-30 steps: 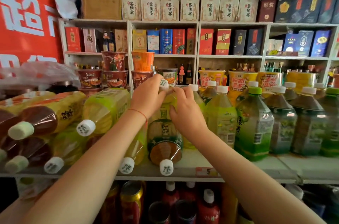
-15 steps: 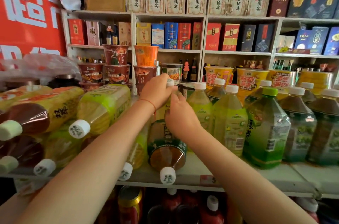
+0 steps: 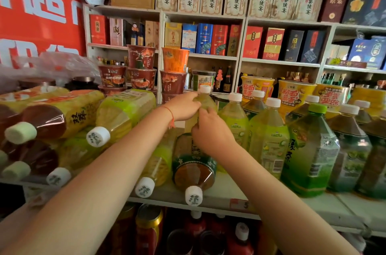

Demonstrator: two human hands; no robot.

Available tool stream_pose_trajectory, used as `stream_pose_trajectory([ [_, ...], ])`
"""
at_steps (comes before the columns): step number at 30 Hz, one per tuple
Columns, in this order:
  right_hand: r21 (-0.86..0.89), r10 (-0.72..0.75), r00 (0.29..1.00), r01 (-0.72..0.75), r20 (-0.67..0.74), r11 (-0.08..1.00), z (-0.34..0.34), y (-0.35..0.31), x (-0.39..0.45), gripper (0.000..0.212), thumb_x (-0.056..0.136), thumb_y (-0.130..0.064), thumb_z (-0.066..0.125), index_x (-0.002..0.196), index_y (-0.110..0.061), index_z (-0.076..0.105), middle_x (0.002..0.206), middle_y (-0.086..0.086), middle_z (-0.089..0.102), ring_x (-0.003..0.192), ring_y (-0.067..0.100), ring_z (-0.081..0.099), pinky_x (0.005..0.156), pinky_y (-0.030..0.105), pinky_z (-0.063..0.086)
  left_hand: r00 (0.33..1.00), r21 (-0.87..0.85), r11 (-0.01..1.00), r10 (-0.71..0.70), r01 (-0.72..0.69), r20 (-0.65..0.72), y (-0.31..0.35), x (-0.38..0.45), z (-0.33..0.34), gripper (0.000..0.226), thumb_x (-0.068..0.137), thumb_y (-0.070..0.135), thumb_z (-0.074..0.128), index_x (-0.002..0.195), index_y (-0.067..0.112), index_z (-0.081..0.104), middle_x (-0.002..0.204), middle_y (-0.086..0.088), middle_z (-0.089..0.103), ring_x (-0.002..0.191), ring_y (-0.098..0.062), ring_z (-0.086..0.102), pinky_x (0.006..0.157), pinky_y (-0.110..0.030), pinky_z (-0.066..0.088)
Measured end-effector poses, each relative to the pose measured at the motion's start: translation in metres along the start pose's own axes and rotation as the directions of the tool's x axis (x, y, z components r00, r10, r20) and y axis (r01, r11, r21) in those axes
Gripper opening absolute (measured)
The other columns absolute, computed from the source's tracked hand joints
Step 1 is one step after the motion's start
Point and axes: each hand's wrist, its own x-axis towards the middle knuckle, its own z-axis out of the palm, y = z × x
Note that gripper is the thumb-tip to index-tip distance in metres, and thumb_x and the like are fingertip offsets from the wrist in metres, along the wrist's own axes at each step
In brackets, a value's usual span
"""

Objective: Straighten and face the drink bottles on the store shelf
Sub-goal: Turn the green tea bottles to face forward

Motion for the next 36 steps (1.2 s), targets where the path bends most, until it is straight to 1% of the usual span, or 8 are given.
stream_pose_trajectory([
  [4,0.024,-0.173,0.975,0.178,-0.140,0.984,-0.002,0.013,-0.018,0.032,0.100,-0.018,0.045,0.130,-0.016,0.057,0.119,0.005,0.054,0.094,0.022,0.059,0.078,0.033,0.054,0.990,0.163,0.983,0.100,-0.082,-0.104,-0.010,-0.036,0.001,0.031,0.106,0.026,0.043,0.122,0.020,0.069,0.123,0.000,0.068,0.108,-0.018,0.061,0.089,-0.031,0.047],
  [7,0.073,-0.302,0.953,0.303,-0.026,0.950,-0.002,0.028,-0.037,0.023,0.099,-0.019,0.048,0.114,-0.021,0.065,0.099,0.000,0.061,0.092,0.016,0.053,0.089,0.040,0.050,0.987,0.192,0.971,0.155,-0.145,-0.038,-0.021,-0.066,0.011,0.026,0.104,0.030,0.048,0.112,0.024,0.073,0.105,0.005,0.071,0.091,-0.015,0.066,0.084,-0.037,0.056],
  [11,0.279,-0.333,0.887,0.248,0.319,0.928,0.000,0.044,-0.068,0.068,0.094,-0.031,0.059,0.155,-0.030,0.028,0.159,-0.009,0.025,0.146,0.007,0.019,0.121,0.031,0.017,0.984,0.294,0.941,0.179,-0.168,-0.011,-0.036,-0.081,0.021,0.031,0.102,0.038,0.043,0.109,0.034,0.073,0.108,0.010,0.071,0.096,-0.012,0.064,0.085,-0.040,0.056],
  [16,0.081,-0.350,0.920,0.341,0.177,0.937,0.025,0.045,-0.095,0.119,0.069,-0.059,0.081,0.158,-0.032,0.007,0.164,-0.016,0.000,0.151,0.006,-0.006,0.123,0.032,0.005,0.956,0.408,0.892,0.265,-0.193,-0.126,-0.039,-0.097,0.032,0.035,0.102,0.038,0.039,0.107,0.032,0.074,0.100,0.007,0.073,0.089,-0.015,0.066,0.077,-0.035,0.055],
  [21,0.030,-0.381,0.912,0.389,-0.154,0.921,0.038,0.036,-0.100,0.092,0.072,-0.057,0.079,0.149,-0.021,0.043,0.151,0.001,0.046,0.139,0.022,0.041,0.111,0.040,0.039,0.934,0.064,0.971,0.239,-0.230,-0.267,-0.045,-0.109,0.028,0.029,0.104,0.023,0.045,0.111,0.023,0.074,0.100,0.004,0.073,0.078,-0.008,0.062,0.069,-0.027,0.051],
  [27,0.339,-0.144,0.887,0.311,-0.438,0.888,0.015,0.024,-0.083,0.041,0.082,-0.038,0.076,0.119,-0.023,0.068,0.117,-0.011,0.067,0.109,0.004,0.060,0.092,0.024,0.050,0.923,-0.031,0.979,0.180,-0.202,-0.339,-0.050,-0.118,0.023,0.029,0.098,0.011,0.052,0.120,0.017,0.069,0.101,-0.004,0.072,0.091,-0.018,0.064,0.081,-0.033,0.053],
  [32,0.532,0.076,0.884,0.207,-0.461,0.821,-0.013,0.004,-0.061,0.006,0.094,-0.036,0.065,0.096,-0.032,0.062,0.089,-0.019,0.065,0.087,-0.008,0.061,0.072,0.017,0.053,0.949,0.011,0.974,0.222,-0.225,-0.223,-0.051,-0.122,0.021,0.050,0.088,0.027,0.068,0.136,0.025,0.053,0.103,0.006,0.065,0.095,-0.018,0.061,0.077,-0.031,0.050],
  [36,0.566,0.181,0.870,0.129,-0.459,0.814,-0.019,-0.008,-0.052,0.020,0.097,-0.040,0.060,0.079,-0.031,0.055,0.076,-0.010,0.062,0.072,-0.001,0.060,0.058,0.015,0.046,0.965,0.079,0.966,0.250,-0.245,-0.072,-0.051,-0.121,0.020,0.080,0.075,0.063,0.072,0.142,0.031,0.044,0.119,0.009,0.064,0.107,-0.014,0.061,0.091,-0.037,0.054],
])
